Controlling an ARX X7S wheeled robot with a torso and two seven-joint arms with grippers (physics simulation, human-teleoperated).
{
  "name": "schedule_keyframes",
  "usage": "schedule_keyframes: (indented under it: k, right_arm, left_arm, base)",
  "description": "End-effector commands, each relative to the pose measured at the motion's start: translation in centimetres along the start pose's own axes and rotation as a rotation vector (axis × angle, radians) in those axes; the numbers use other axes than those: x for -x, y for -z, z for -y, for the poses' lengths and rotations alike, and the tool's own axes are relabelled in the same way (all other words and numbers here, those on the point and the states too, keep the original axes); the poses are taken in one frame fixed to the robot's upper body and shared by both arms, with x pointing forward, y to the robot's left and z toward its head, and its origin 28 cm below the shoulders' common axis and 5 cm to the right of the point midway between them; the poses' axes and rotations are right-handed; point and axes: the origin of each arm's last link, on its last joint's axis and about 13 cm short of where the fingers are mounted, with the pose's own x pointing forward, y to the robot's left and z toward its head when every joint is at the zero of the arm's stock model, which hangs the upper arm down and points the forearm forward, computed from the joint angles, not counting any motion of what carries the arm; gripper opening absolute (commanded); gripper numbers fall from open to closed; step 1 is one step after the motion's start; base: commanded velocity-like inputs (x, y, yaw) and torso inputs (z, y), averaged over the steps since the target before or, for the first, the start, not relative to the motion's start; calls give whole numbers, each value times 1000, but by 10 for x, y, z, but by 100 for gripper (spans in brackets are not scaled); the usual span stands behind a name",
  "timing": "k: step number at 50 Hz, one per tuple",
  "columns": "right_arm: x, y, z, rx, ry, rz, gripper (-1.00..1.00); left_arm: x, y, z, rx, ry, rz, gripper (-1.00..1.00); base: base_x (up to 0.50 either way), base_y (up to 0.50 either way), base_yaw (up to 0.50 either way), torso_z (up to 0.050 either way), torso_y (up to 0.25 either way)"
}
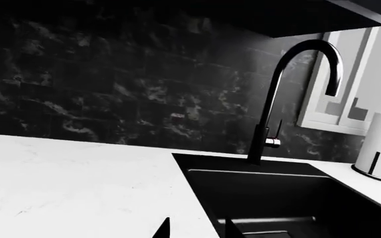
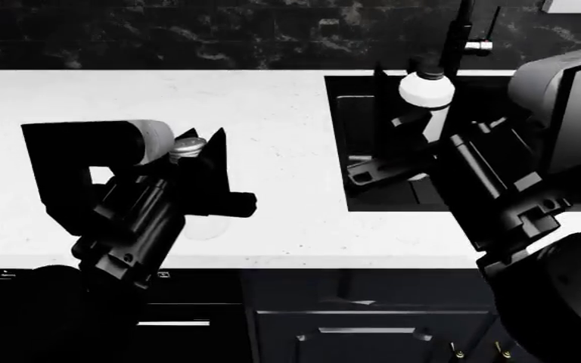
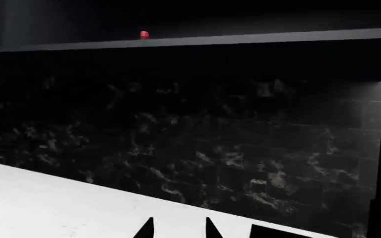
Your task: Pick and place the shaker into the drawer. Then close the cabinet.
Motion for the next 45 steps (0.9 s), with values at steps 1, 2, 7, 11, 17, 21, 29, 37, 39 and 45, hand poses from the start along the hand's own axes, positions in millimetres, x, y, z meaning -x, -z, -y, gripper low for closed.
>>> schedule_keyframes:
  k: [1,2,7,11,17,21,29,37,39,45]
  right_arm:
    - [19,21,-6,-51,-18,-32,-100]
    - [19,21,-6,-49,-15,-29,-100]
    - [21,19,-7,-19,22,-25,-100]
    - [21,13,-9,16,49,-25,-100]
    - [18,9,-15,32,30,-41,-100]
    - [16,7,-16,39,26,-53,-100]
    - [15,8,-18,34,21,-49,-100]
    - [16,10,-19,17,17,-52,-100]
    - [16,11,-19,15,18,-53,-100]
    - [16,12,-19,6,14,-56,-100]
  left_arm:
    - [9,18,-6,-8,-29,-32,-100]
    - [9,16,-6,-6,-31,-25,-100]
    - [11,10,-5,-5,-34,0,-100]
    - [14,4,-3,2,-30,15,-100]
    - [19,-3,-2,14,-36,35,-100]
    - [21,-6,-3,15,-42,44,-100]
    - [22,-8,-5,11,-47,57,-100]
    - [23,-6,-8,11,-60,56,-100]
    - [25,-4,-8,9,-60,52,-100]
    - [22,-1,-11,15,-76,41,-100]
  base:
    - [0,0,0,0,0]
    - [0,0,0,0,0]
    - [0,0,0,2,0]
    - [0,0,125,0,2]
    - [0,0,500,0,0]
    - [0,0,500,0,0]
    - [0,0,500,0,1]
    - [0,0,500,0,0]
    - [0,0,500,5,0]
    - [0,0,500,0,0]
